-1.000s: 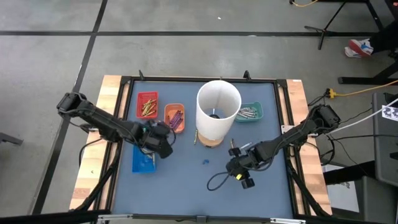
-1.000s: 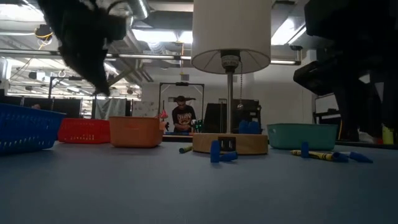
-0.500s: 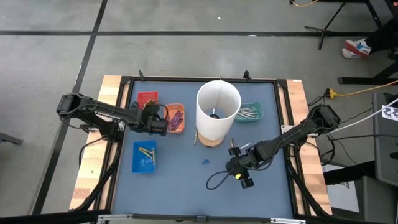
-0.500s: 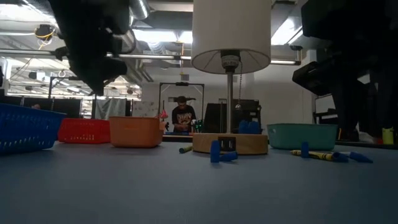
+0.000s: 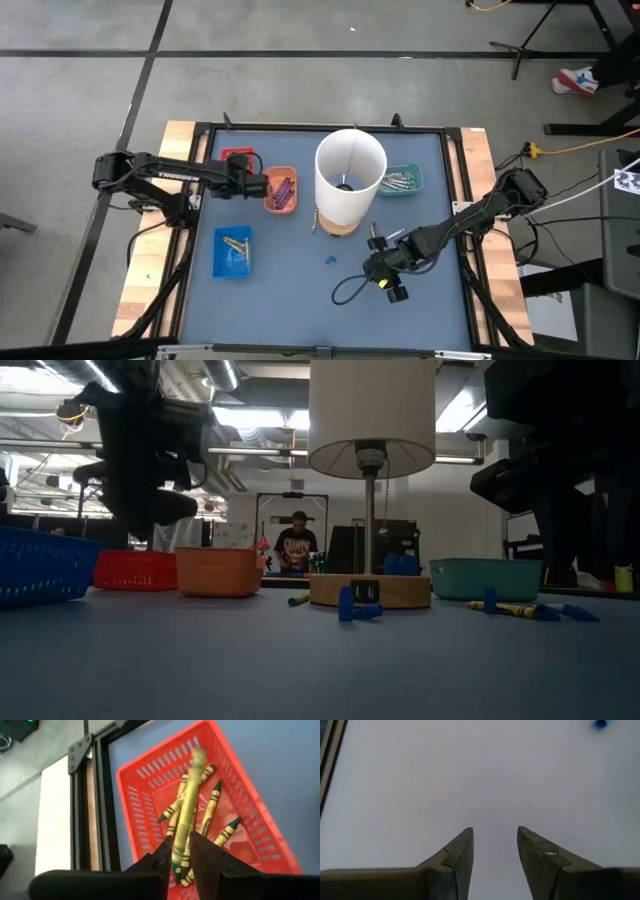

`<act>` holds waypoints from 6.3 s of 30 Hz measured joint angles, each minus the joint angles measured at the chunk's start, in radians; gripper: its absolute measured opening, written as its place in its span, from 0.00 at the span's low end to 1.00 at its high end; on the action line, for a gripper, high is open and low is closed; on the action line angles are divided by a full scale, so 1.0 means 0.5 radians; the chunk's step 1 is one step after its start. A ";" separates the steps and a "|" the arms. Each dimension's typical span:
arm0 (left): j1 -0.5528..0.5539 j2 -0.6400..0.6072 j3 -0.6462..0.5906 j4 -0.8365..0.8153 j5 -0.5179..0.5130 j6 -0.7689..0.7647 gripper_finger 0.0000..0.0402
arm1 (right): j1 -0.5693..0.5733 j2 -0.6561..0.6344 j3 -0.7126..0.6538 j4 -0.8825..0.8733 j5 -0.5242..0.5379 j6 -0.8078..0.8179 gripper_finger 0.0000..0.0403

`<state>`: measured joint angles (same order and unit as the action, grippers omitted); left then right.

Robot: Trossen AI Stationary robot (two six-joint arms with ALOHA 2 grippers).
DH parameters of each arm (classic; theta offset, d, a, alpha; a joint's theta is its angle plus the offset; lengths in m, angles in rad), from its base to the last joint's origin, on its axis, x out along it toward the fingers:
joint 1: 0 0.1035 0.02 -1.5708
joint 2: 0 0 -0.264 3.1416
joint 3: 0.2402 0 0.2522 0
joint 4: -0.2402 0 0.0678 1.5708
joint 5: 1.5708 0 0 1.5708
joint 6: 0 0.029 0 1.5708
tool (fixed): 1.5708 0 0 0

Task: Sort crayons
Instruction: Put the green crayon into the red bin

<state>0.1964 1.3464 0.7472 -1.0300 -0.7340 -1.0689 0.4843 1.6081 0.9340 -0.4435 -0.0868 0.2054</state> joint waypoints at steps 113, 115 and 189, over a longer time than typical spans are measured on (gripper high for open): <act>-0.865 0.993 0.218 2.289 0.291 -0.249 0.27 | 0.000 0.001 0.002 0.070 0.069 -0.002 0.37; -0.865 0.993 0.218 2.286 0.283 -0.225 0.27 | 0.000 0.001 0.002 0.070 0.069 -0.002 0.37; -0.871 1.073 0.217 2.124 0.331 0.055 0.02 | 0.000 -0.036 0.004 0.002 0.034 -0.002 0.37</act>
<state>-0.2391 1.8828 0.8558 0.0320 -0.5686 -1.0415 0.4841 1.5902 0.9361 -0.4422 -0.0697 0.2043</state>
